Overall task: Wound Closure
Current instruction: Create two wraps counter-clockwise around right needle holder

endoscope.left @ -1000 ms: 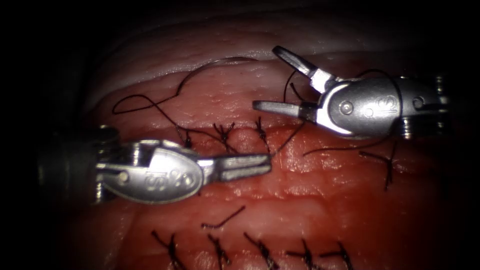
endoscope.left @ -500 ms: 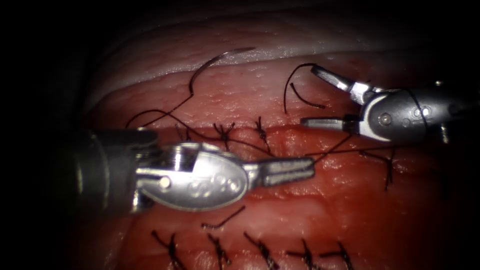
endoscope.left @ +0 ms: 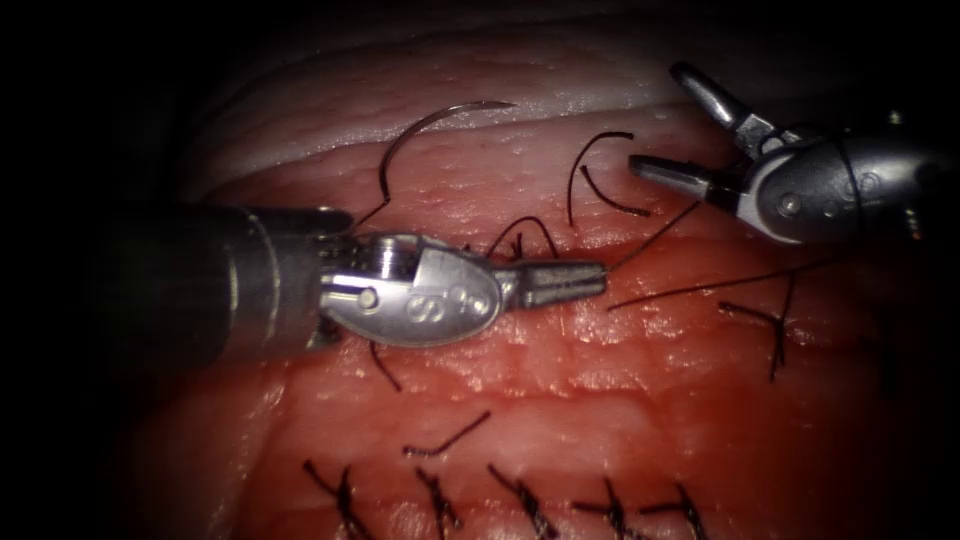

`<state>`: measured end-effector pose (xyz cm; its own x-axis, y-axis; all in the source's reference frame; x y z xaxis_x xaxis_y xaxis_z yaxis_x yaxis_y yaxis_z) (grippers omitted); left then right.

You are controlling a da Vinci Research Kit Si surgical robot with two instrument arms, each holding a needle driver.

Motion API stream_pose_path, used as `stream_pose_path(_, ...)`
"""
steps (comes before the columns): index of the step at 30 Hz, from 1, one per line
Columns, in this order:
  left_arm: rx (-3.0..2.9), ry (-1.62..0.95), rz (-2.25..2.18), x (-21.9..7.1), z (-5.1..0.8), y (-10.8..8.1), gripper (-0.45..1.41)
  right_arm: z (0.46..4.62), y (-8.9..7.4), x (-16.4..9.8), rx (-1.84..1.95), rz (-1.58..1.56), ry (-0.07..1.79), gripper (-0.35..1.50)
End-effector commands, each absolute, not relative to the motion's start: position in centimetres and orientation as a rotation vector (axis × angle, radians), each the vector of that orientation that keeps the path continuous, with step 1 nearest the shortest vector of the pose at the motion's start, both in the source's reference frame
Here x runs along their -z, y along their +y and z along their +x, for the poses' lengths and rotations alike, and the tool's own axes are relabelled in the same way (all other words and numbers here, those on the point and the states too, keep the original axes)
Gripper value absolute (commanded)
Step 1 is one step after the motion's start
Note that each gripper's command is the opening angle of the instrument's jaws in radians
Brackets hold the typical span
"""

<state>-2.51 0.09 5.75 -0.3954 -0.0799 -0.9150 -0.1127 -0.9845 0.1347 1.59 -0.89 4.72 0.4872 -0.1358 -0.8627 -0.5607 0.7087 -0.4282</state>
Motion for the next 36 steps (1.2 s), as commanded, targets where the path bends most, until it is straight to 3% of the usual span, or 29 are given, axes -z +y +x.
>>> stream_pose_path(1, -2.595, 0.266, -1.714, -5.8, -2.57, 0.1, -0.45, 1.67, -0.9, -4.8, -0.296, -0.778, 1.042, 0.90)
stream_pose_path(10, -2.608, 0.262, -1.698, -5.8, -2.64, 0.0, -0.45, 1.49, -0.8, -5.0, -0.262, -0.885, 0.977, 0.85)
stream_pose_path(13, -2.606, 0.258, -1.698, -5.7, -2.64, 0.0, -0.45, 1.42, -0.8, -5.0, -0.245, -0.890, 0.981, 0.98)
stream_pose_path(14, -2.603, 0.249, -1.702, -5.7, -2.60, 0.1, -0.45, 1.36, -0.8, -4.9, -0.237, -0.884, 0.986, 1.22)
stream_pose_path(15, -2.603, 0.246, -1.702, -5.7, -2.59, 0.1, -0.45, 1.35, -0.9, -4.9, -0.226, -0.873, 0.985, 1.23)
stream_pose_path(24, -2.601, 0.232, -1.717, -5.2, -2.62, 0.0, -0.45, 1.53, -1.1, -5.0, -0.229, -0.635, 1.040, 1.18)
stream_pose_path(29, -2.630, 0.265, -1.745, -4.8, -2.65, 0.1, -0.45, 1.76, -1.2, -5.0, -0.258, -0.440, 1.078, 1.05)
stream_pose_path(30, -2.627, 0.282, -1.755, -4.7, -2.64, 0.2, -0.45, 1.81, -1.2, -5.0, -0.252, -0.389, 1.078, 0.91)
stream_pose_path(31, -2.627, 0.282, -1.755, -4.7, -2.64, 0.2, -0.45, 1.81, -1.2, -5.0, -0.252, -0.389, 1.078, 0.91)
stream_pose_path(32, -2.624, 0.301, -1.767, -4.6, -2.62, 0.3, -0.45, 1.86, -1.3, -5.1, -0.251, -0.313, 1.083, 0.71)
stream_pose_path(33, -2.624, 0.301, -1.767, -4.6, -2.62, 0.3, -0.45, 1.86, -1.3, -5.1, -0.251, -0.313, 1.083, 0.71)
stream_pose_path(35, -2.621, 0.314, -1.781, -4.5, -2.59, 0.4, -0.45, 1.87, -1.3, -5.1, -0.236, -0.250, 1.078, 0.44)
stream_pose_path(36, -2.623, 0.313, -1.779, -4.5, -2.58, 0.4, -0.45, 1.88, -1.3, -5.1, -0.240, -0.217, 1.091, 0.43)
